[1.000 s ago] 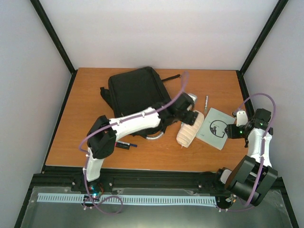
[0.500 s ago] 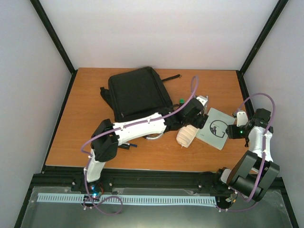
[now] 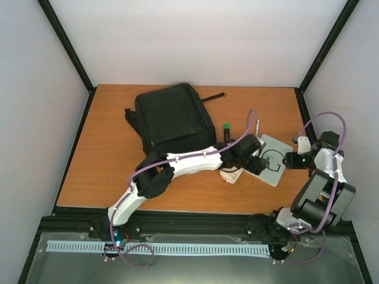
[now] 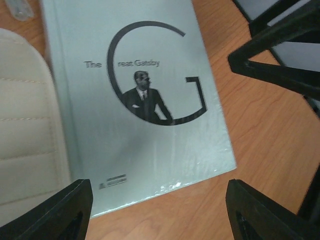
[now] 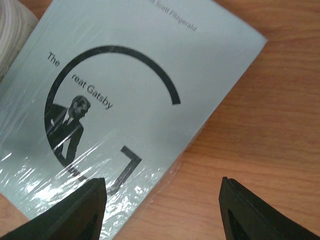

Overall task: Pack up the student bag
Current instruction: Adjust the book at the center of the board.

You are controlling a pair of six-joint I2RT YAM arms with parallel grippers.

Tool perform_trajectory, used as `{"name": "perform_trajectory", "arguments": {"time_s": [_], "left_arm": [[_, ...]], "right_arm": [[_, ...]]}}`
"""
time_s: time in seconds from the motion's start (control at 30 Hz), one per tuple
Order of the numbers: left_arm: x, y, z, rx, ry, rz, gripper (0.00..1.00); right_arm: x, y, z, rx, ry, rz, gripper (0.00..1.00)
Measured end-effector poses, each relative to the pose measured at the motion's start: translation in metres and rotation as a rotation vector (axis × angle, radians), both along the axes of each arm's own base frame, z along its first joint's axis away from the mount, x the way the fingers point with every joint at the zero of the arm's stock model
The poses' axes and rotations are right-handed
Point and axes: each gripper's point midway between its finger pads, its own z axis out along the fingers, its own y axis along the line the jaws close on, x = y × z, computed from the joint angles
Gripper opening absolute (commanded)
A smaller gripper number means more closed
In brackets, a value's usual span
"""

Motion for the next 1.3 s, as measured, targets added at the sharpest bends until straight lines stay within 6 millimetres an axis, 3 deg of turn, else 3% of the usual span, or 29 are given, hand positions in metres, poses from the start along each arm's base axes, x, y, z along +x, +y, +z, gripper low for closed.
{"name": "perform_trajectory", "arguments": {"time_s": [0.23,0.53,0.73,0.97,1.13,1.3], "left_arm": [[-0.004,-0.016,0.001,-0.055,0.086,0.015,0.82],[-0.006,-0.013,-0.014,-0.039,0.138,0.049,0.82],[-0.026,0.005,-0.038,0.005,0.197,0.051,0.81],[-0.041,0.007,-0.027,-0.017,0.219,0.035,0.80],[-0.047,0.016,-0.024,-0.016,0.229,0.038,0.80],[-0.049,0.020,-0.029,-0.014,0.238,0.047,0.80]], "right_arm": [[0.027,-0.013,0.015,0.008,-0.040,0.005,0.62],[0.093,-0.034,0.037,0.031,-0.109,0.004,0.64],[0.126,-0.011,0.022,0.044,-0.082,0.068,0.69],[0.163,0.018,0.004,0.020,-0.047,0.147,0.71],[0.172,0.046,-0.010,0.013,-0.013,0.207,0.71],[0.172,0.055,-0.028,0.012,0.029,0.228,0.71]]}}
